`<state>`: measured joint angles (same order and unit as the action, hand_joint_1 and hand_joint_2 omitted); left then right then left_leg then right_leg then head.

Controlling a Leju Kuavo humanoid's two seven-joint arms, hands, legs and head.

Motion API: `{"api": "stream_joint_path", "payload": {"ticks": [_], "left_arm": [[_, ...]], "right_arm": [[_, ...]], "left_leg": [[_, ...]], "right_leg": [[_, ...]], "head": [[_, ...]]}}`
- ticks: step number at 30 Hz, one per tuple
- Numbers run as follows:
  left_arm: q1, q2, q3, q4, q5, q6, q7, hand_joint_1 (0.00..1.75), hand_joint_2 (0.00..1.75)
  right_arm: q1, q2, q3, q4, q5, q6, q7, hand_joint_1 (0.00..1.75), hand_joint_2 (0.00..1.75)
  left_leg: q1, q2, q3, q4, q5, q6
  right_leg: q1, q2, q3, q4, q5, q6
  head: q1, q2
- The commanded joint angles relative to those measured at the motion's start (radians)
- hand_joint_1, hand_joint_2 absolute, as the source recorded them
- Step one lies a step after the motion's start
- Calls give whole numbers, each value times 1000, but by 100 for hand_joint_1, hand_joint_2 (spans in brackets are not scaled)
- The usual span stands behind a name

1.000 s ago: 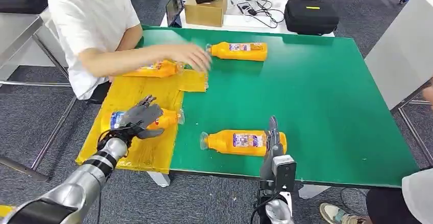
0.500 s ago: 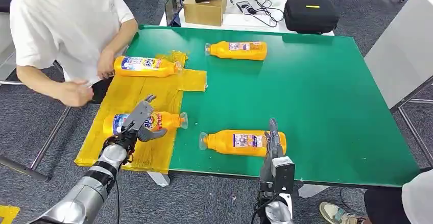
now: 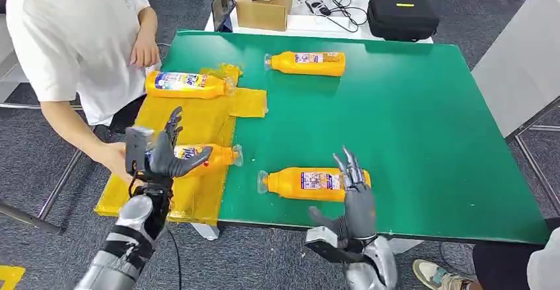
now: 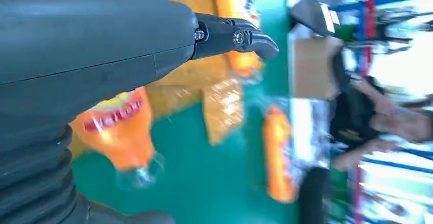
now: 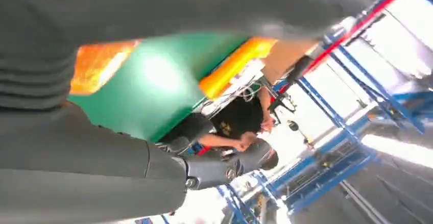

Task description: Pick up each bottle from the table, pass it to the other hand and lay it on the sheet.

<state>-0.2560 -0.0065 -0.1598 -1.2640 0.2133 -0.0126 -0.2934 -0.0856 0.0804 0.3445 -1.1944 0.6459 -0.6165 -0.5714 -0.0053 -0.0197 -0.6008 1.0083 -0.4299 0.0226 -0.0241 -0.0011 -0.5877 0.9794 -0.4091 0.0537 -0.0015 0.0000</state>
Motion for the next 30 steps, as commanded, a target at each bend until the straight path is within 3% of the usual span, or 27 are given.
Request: {"api": "stream_joint_path", "payload": {"ticks": [1,5,8,13,19,30], "left_arm": [[178,-15,4,-295,28,-17,-18,0,175],[224,-24,3,-355,28,-11,-38,0,175],[261,-27,15,-428,47,-16,-55,0,175],[276,-68,-9,-486,77,27,-81,0,175],[267,-72,-58,-502,72,94,-102,0,175],[233,-73,-102,-494,108,121,-97,0,175]], "right_arm": [[-150,-159,18,241,351,-49,244,0,175],[-195,-196,2,284,419,-64,278,0,175],[-209,-217,-11,276,457,-1,329,0,175],[-196,-211,-33,287,372,62,270,0,175],[-263,-204,-12,410,333,192,286,0,175],[-345,-186,44,508,303,302,268,0,175]], "left_leg": [[1,4,3,-1,-2,-1],[1,3,-1,0,-1,-1],[1,4,-2,0,-2,-1],[1,1,-2,1,-1,-1],[1,3,-2,1,-2,-1],[1,2,-2,0,-1,-1]], "right_leg": [[1,3,2,-2,0,-2],[1,2,-2,-1,0,-2],[1,2,-2,0,0,-2],[2,0,-2,-1,-1,-2],[2,1,-2,-1,0,-2],[1,1,-3,0,0,-1]], "head": [[-1,0],[0,0],[-1,0],[-1,0],[-1,0],[-1,0]]}}
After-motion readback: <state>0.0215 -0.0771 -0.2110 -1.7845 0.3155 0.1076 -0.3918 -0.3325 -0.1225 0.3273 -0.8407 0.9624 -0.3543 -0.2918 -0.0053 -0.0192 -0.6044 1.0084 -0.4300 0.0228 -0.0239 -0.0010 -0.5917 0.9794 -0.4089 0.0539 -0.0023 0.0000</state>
